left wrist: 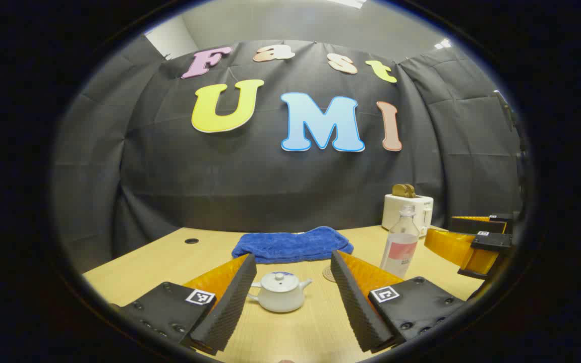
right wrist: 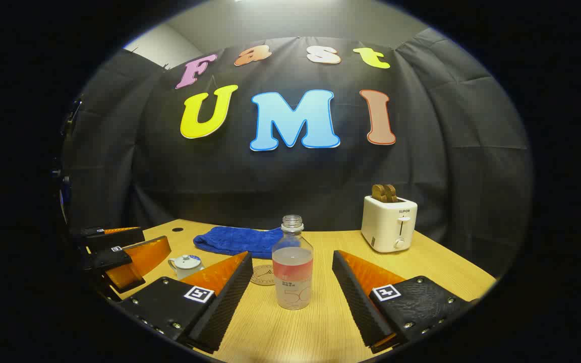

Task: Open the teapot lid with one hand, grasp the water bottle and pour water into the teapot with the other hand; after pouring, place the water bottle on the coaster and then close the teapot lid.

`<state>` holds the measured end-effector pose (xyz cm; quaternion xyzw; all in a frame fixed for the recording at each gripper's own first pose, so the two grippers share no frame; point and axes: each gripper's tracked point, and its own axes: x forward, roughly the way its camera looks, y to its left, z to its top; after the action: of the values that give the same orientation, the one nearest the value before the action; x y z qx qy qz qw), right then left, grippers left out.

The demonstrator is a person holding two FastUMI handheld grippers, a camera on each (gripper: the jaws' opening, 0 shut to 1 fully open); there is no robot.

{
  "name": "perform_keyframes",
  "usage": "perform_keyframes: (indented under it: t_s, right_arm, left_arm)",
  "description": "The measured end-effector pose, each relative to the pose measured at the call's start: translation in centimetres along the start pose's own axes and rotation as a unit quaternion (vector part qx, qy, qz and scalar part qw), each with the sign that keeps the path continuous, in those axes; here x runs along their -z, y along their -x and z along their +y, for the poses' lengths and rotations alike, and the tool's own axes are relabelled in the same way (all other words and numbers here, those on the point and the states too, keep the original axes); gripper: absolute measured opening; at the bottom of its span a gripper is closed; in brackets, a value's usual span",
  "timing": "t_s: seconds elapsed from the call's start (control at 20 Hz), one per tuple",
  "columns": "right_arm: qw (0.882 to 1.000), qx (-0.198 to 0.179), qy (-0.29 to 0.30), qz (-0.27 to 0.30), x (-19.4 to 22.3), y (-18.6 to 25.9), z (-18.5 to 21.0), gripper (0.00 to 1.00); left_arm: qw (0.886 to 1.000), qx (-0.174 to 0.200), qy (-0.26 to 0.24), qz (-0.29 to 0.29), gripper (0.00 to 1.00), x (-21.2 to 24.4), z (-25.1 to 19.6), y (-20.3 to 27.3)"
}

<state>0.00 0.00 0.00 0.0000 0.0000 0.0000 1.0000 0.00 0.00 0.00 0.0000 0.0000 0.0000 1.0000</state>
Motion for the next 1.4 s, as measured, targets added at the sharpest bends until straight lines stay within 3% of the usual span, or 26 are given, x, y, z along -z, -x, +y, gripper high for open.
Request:
perform_keyframes:
  t_s: [0.65,1.4]
  right_arm:
    - [1.000,-0.005,-0.010,0.012,1.0,-0.3,0.4,0.98]
    - [0.999,0.015,-0.026,0.029,2.6,-0.4,-1.5,0.98]
  left_arm:
    - [1.000,-0.003,0.005,0.018,0.99,1.9,0.6,-1.2]
    - [0.998,-0.002,-0.005,0.063,0.99,6.2,2.7,-8.6]
